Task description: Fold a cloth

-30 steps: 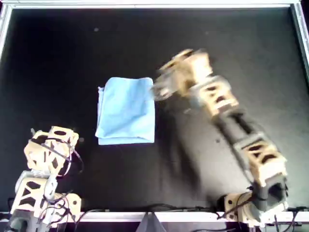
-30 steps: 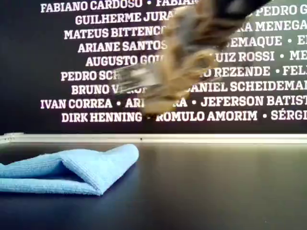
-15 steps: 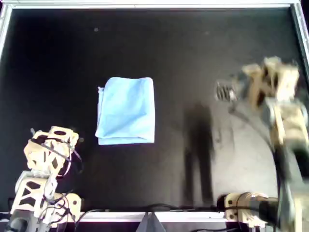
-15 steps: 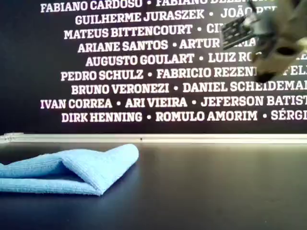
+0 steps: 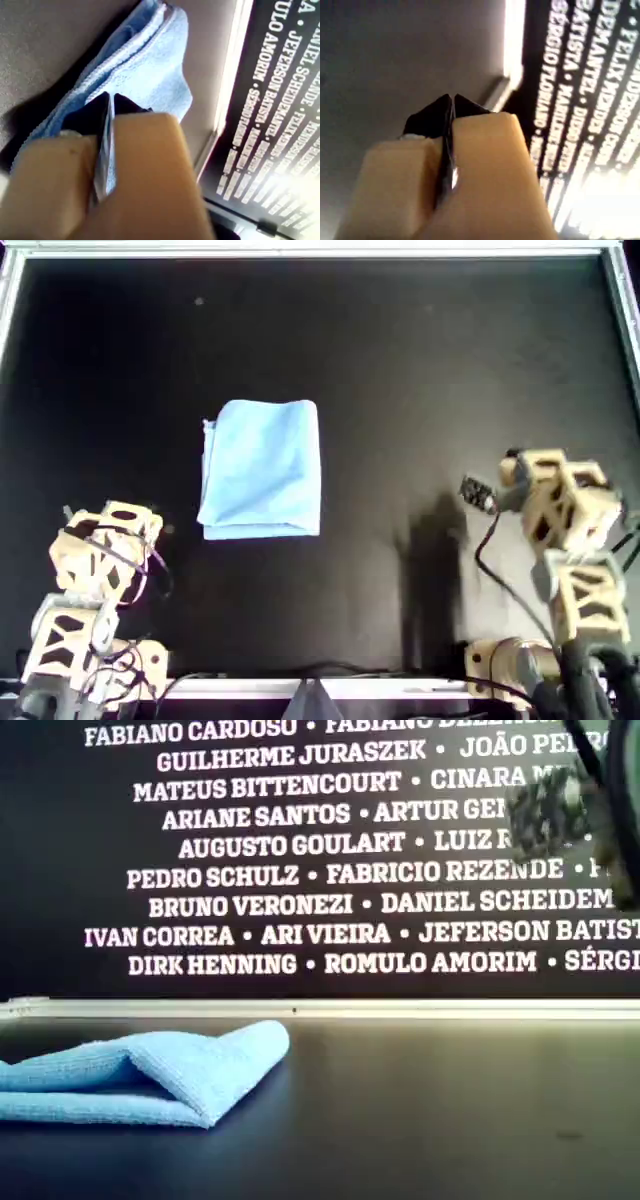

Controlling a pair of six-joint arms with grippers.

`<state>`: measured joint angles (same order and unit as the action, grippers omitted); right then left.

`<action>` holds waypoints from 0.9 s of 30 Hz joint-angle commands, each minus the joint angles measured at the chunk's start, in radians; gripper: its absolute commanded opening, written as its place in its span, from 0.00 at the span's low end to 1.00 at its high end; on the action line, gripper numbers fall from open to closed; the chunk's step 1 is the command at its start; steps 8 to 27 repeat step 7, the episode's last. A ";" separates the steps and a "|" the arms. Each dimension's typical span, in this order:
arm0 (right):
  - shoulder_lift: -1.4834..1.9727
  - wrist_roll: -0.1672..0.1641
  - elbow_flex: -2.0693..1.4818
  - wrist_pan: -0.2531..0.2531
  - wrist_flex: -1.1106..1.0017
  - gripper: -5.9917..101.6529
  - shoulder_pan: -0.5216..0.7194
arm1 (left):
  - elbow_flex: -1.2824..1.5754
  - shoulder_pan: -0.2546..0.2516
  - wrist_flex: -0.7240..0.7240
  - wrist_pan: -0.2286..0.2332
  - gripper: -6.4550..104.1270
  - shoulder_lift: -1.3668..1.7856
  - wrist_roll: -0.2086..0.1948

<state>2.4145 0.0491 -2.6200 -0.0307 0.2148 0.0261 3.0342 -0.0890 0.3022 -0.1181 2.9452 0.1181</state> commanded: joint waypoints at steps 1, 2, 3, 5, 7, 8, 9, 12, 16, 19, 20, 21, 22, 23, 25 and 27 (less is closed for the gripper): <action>0.186 0.006 -0.094 0.000 -0.086 0.07 0.038 | -0.006 0.012 -0.006 -0.005 0.08 0.023 -0.006; 0.259 0.006 -0.141 0.000 -0.104 0.07 0.049 | -0.006 0.012 -0.006 -0.005 0.08 0.023 -0.006; 0.337 0.006 -0.192 0.009 -0.110 0.07 0.057 | -0.006 0.014 -0.006 -0.005 0.08 0.023 -0.006; 0.514 -0.008 -0.299 0.017 -0.110 0.07 0.058 | -0.006 0.020 -0.008 -0.005 0.08 0.025 -0.006; 0.670 -0.011 -0.414 0.012 -0.109 0.07 0.054 | -0.006 0.021 -0.008 -0.005 0.08 0.025 -0.006; 0.670 -0.011 -0.414 0.012 -0.109 0.07 0.054 | -0.006 0.021 -0.008 -0.005 0.08 0.025 -0.006; 0.670 -0.011 -0.414 0.012 -0.109 0.07 0.054 | -0.006 0.021 -0.008 -0.005 0.08 0.025 -0.006; 0.670 -0.011 -0.414 0.012 -0.109 0.07 0.054 | -0.006 0.021 -0.008 -0.005 0.08 0.025 -0.006; 0.670 -0.011 -0.414 0.012 -0.109 0.07 0.054 | -0.006 0.021 -0.008 -0.005 0.08 0.025 -0.006; 0.670 -0.011 -0.414 0.012 -0.109 0.07 0.054 | -0.006 0.021 -0.008 -0.005 0.08 0.025 -0.006; 0.670 -0.011 -0.414 0.012 -0.109 0.07 0.054 | -0.006 0.021 -0.008 -0.005 0.08 0.025 -0.006; 0.670 -0.011 -0.414 0.012 -0.109 0.07 0.054 | -0.006 0.021 -0.008 -0.005 0.08 0.025 -0.006; 0.670 -0.011 -0.414 0.012 -0.109 0.07 0.054 | -0.006 0.021 -0.008 -0.005 0.08 0.025 -0.006; 0.670 -0.011 -0.414 0.012 -0.109 0.07 0.054 | -0.006 0.021 -0.008 -0.005 0.08 0.025 -0.006; 0.670 -0.011 -0.414 0.012 -0.109 0.07 0.054 | -0.006 0.021 -0.008 -0.005 0.08 0.025 -0.006; 0.670 -0.011 -0.414 0.012 -0.109 0.07 0.054 | -0.006 0.021 -0.008 -0.005 0.08 0.025 -0.006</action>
